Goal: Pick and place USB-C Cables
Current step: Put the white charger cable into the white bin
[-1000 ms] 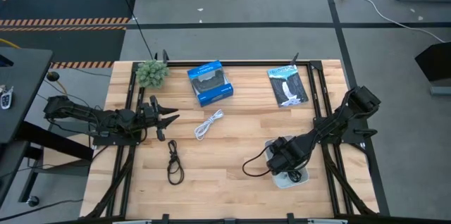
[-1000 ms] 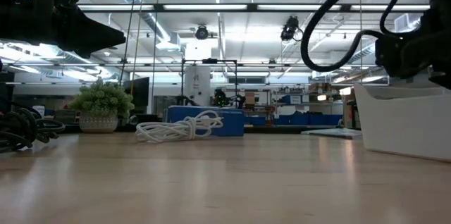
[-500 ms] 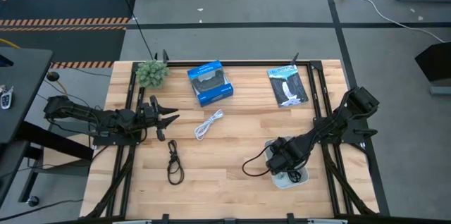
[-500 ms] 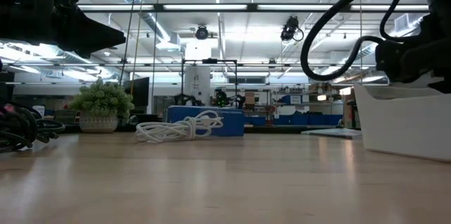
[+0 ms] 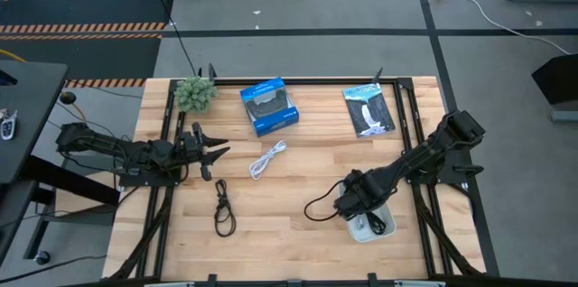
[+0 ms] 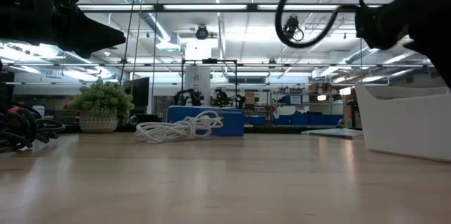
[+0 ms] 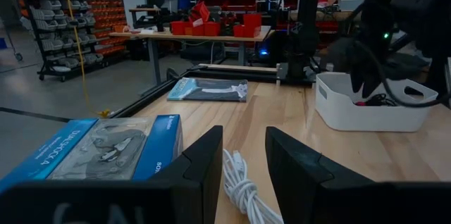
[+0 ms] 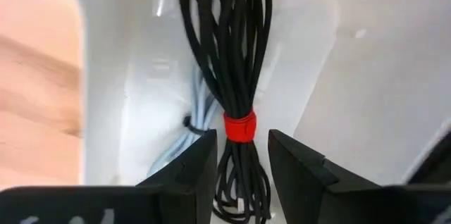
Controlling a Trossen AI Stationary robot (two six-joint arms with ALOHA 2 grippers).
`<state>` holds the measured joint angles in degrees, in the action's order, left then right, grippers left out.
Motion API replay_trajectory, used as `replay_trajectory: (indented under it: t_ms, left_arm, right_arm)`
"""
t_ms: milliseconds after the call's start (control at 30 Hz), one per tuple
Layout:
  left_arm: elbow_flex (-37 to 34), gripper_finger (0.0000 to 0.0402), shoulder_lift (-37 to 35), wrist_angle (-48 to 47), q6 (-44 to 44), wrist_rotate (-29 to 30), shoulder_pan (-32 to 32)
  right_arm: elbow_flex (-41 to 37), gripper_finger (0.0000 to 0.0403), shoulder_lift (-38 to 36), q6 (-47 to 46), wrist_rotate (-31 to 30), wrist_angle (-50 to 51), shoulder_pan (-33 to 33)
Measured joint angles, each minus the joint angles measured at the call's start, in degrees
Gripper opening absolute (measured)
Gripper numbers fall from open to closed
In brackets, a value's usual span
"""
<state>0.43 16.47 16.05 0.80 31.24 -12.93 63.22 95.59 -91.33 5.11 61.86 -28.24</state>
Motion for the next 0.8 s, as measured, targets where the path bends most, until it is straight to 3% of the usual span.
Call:
replay_trajectory:
  t_ms: [333, 800]
  left_arm:
    - [-0.02, 0.0117, 0.00, 0.00, -0.01, 0.00, 0.00]
    - [-0.02, 0.0117, 0.00, 0.00, 0.00, 0.00, 0.00]
  right_arm:
    - [5.61, 0.0133, -0.02, 3.89, -5.67, -0.53, 2.93]
    - [5.84, 0.0131, -0.02, 12.46, -7.65, -16.24, 6.11]
